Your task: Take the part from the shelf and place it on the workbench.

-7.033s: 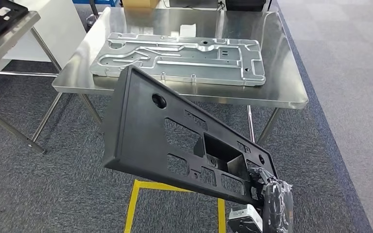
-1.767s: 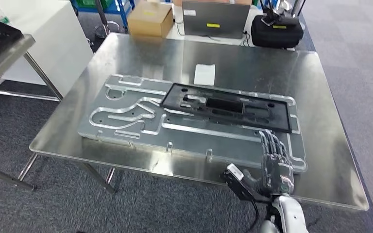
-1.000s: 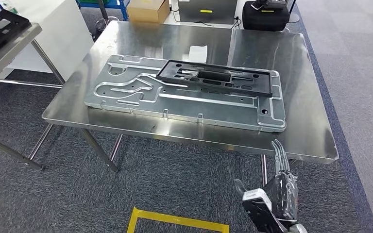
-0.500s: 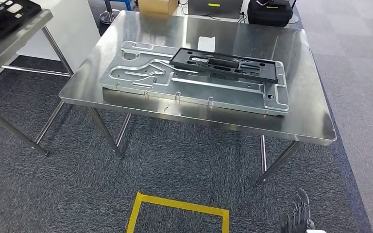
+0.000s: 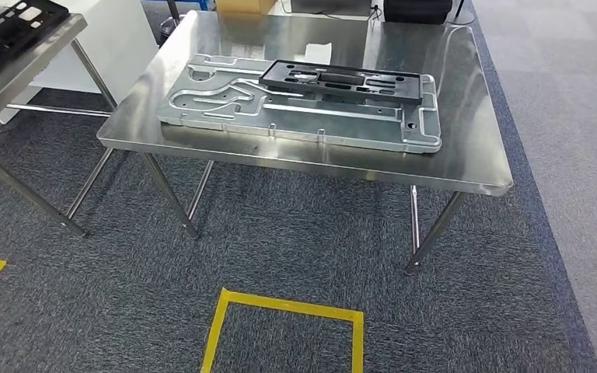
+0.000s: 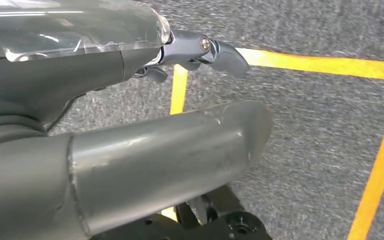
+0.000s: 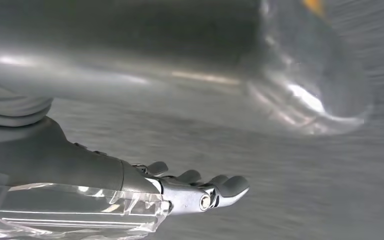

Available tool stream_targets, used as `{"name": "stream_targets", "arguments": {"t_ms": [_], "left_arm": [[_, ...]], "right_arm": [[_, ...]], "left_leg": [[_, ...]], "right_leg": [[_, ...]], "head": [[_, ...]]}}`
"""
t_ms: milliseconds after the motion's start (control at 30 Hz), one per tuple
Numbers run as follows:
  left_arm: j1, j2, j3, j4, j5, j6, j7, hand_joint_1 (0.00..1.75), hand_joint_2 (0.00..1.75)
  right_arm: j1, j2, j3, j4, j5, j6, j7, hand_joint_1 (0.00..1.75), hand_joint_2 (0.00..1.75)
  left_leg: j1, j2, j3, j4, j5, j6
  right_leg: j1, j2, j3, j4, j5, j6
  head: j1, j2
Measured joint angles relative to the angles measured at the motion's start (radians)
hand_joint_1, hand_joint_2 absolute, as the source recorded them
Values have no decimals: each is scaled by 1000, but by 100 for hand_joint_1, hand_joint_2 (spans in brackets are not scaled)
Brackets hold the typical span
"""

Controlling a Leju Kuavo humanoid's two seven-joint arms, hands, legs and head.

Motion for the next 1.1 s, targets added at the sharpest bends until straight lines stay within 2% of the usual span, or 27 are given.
{"name": "stream_targets", "arguments": {"t_ms": [33,67,100,133,167,200,233,300,333,367,400,467,500,533,567,600,667,700,733,800,833,900,933,1000,1033,1067,1100], "left_arm": [[0,0,2,-3,3,-4,0,0,0],[1,0,4,-6,5,-7,1,0,0],[1,0,5,-8,7,-9,2,0,0],[0,0,6,-12,7,-11,2,0,0],[-1,0,6,-15,7,-11,3,0,0],[-1,0,7,-17,7,-11,3,0,0],[-2,-1,9,-20,6,-10,3,0,0],[1,-2,14,-22,5,-7,4,0,0],[2,-4,17,-23,4,-5,5,0,0],[3,-5,19,-25,3,-4,6,0,0],[3,-6,20,-26,1,-3,7,0,0],[4,-7,21,-27,-4,-1,9,0,0],[4,-7,22,-28,-8,0,10,0,0],[5,-7,22,-28,-11,1,12,0,0],[5,-8,23,-29,-12,2,13,0,0],[5,-8,23,-29,-13,3,14,0,0],[4,-9,23,-29,-14,6,18,0,0],[2,-10,23,-29,-14,7,21,0,0],[0,-10,23,-30,-14,7,24,0,0],[-2,-10,23,-32,-13,9,33,0,0],[0,-11,23,-33,-14,10,39,0,0],[1,-13,24,-34,-14,13,52,0,0],[1,-13,24,-34,-14,14,57,0,0],[0,-14,24,-35,-14,15,65,0,0],[1,-15,24,-35,-14,16,69,0,0],[2,-16,24,-35,-16,16,74,0,0],[3,-17,24,-35,-18,16,80,0,0]], "right_arm": [[-17,0,-37,42,16,-13,33,0,0],[-34,0,-74,82,30,-27,67,0,0],[-49,0,-109,121,42,-41,98,0,0],[-64,0,-140,156,52,-53,123,0,0],[-76,0,-164,183,60,-60,139,0,0],[-86,-1,-186,208,67,-62,151,0,0],[-95,-1,-205,231,76,-61,158,0,0],[-109,-4,-237,269,98,-49,169,0,0],[-113,-5,-248,283,109,-41,171,0,0],[-117,-7,-257,296,121,-32,173,0,0],[-120,-9,-264,307,130,-23,173,0,0],[-124,-13,-277,326,150,-5,172,0,0],[-126,-16,-283,334,160,4,170,0,0],[-127,-18,-288,339,169,12,167,0,0],[-127,-19,-291,344,179,20,164,0,0],[-128,-21,-292,348,188,28,160,0,0],[-129,-25,-294,354,208,38,156,0,0],[-129,-26,-296,357,219,41,155,0,0],[-129,-27,-297,360,230,44,155,0,0],[-130,-27,-297,366,254,48,159,0,0],[-131,-27,-298,369,269,50,163,0,0],[-132,-28,-300,373,307,53,174,0,0],[-132,-28,-301,374,325,53,180,0,0],[-130,-28,-303,376,354,52,191,0,0],[-130,-29,-304,376,370,51,199,0,0],[-130,-29,-304,377,391,50,210,0,0],[-131,-29,-305,377,415,51,222,0,0]], "left_leg": [[0,0,14,15,14,1],[0,0,46,-4,42,3],[-1,-1,92,-55,71,7],[-2,-1,148,-130,81,12],[-5,-1,199,-206,77,18],[-7,-1,232,-263,64,22],[-10,-1,248,-298,51,27],[-10,-2,244,-316,60,41],[-8,-2,241,-319,68,48],[-6,-4,235,-322,78,56],[-4,-6,227,-322,87,60],[-5,-14,205,-320,103,65],[-5,-20,195,-318,110,64],[-5,-26,186,-316,117,62],[-5,-34,178,-312,122,59],[-4,-43,170,-307,125,56],[-4,-58,153,-293,129,48],[-4,-66,145,-286,132,43],[-4,-73,137,-281,134,37],[-1,-90,127,-276,139,25],[0,-87,121,-269,135,20],[2,-58,92,-205,91,11],[2,-39,67,-146,57,7],[3,-22,17,-22,1,0],[4,-18,10,4,-4,-2],[4,-14,23,-7,8,-3],[4,-6,55,-58,35,-1]], "right_leg": [[1,0,-19,7,9,1],[2,0,-38,15,18,2],[2,0,-55,23,26,4],[3,0,-70,29,33,7],[4,0,-80,34,40,10],[5,-2,-85,36,47,15],[5,-3,-89,36,54,21],[2,-7,-91,35,66,34],[1,-5,-94,41,60,40],[0,-2,-105,67,35,46],[-2,2,-122,115,-5,51],[-5,6,-165,244,-94,59],[-7,7,-175,288,-117,62],[-9,7,-168,301,-120,64],[-11,8,-141,275,-106,64],[-12,15,-98,216,-79,63],[-15,53,-12,81,-42,56],[-15,69,10,41,-36,52],[-14,77,17,25,-38,48],[-12,59,14,22,-35,37],[-13,48,15,20,-31,31],[-14,24,13,14,-25,17],[-12,11,12,14,-24,13],[-9,-16,5,17,-23,10],[-9,-29,3,19,-23,9],[-9,-42,1,22,-24,10],[-8,-53,1,24,-24,10]], "head": [[0,0],[0,0],[0,0],[0,0],[0,0],[0,0],[0,0],[0,0],[0,0],[3,0],[5,0],[9,0],[9,0],[9,0],[9,0],[9,0],[9,0],[8,0],[8,0],[8,0],[7,0],[0,0],[-4,0],[-8,0],[-8,0],[-8,0],[-8,0]]}}
